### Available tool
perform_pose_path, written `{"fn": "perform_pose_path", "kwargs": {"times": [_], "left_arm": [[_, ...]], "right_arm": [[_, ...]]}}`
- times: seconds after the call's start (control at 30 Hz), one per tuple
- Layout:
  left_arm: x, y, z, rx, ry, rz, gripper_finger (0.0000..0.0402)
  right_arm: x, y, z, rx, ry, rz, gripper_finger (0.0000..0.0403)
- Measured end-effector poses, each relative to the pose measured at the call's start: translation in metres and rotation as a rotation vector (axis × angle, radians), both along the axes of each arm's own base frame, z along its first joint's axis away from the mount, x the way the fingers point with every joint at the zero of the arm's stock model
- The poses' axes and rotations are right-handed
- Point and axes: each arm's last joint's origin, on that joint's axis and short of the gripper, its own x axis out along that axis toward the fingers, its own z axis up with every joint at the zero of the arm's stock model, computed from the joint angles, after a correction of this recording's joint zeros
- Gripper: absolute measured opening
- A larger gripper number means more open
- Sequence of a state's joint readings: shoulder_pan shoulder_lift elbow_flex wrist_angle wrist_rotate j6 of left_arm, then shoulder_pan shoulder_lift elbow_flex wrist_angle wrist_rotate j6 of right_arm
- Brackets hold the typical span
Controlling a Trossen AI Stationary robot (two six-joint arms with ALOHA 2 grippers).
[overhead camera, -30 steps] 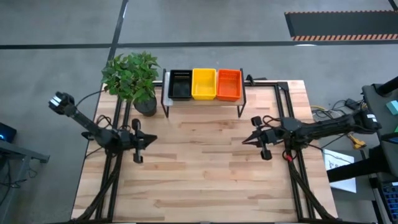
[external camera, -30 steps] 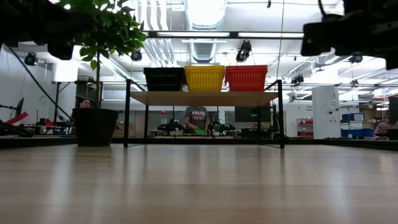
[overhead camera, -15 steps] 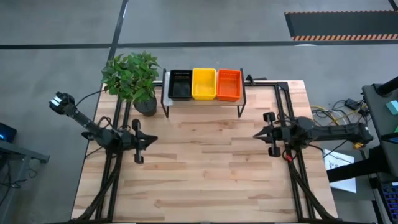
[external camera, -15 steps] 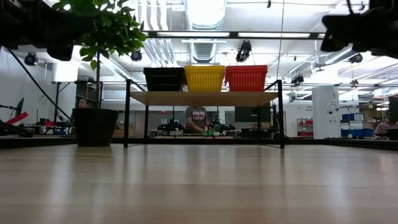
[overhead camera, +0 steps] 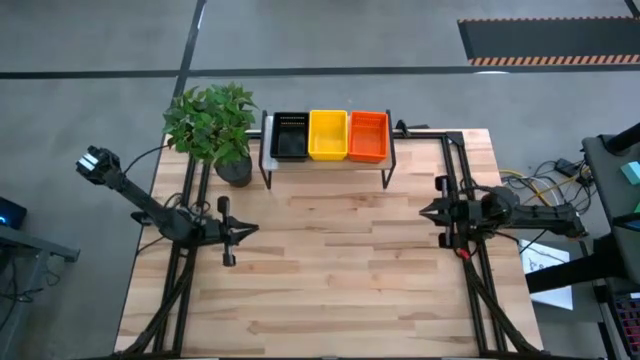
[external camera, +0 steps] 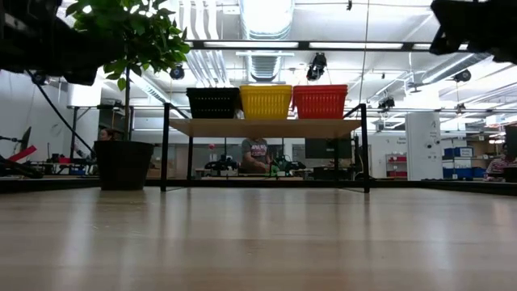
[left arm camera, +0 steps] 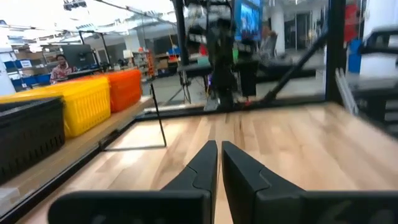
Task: Stack baskets on shelf by color
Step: Return to Home Position
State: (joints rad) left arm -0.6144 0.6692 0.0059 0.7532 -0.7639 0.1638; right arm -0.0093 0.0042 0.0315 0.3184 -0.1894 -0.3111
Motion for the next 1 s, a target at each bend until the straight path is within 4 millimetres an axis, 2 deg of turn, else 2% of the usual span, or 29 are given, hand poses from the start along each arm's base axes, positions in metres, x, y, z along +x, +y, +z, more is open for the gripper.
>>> {"fn": "perform_pose_path", "kwargs": {"times": [0.37, 1.0], "left_arm": [[0.007, -0.005, -0.016, 0.081, 0.114, 0.000, 0.0008], [0.015, -0.010, -0.048, 0.230, 0.326, 0.000, 0.0008]], "right_arm": [[0.004, -0.001, -0.004, 0.203, 0.079, 0.022, 0.0009], [0.006, -0.001, -0.005, 0.207, 0.099, 0.022, 0.0009]]}}
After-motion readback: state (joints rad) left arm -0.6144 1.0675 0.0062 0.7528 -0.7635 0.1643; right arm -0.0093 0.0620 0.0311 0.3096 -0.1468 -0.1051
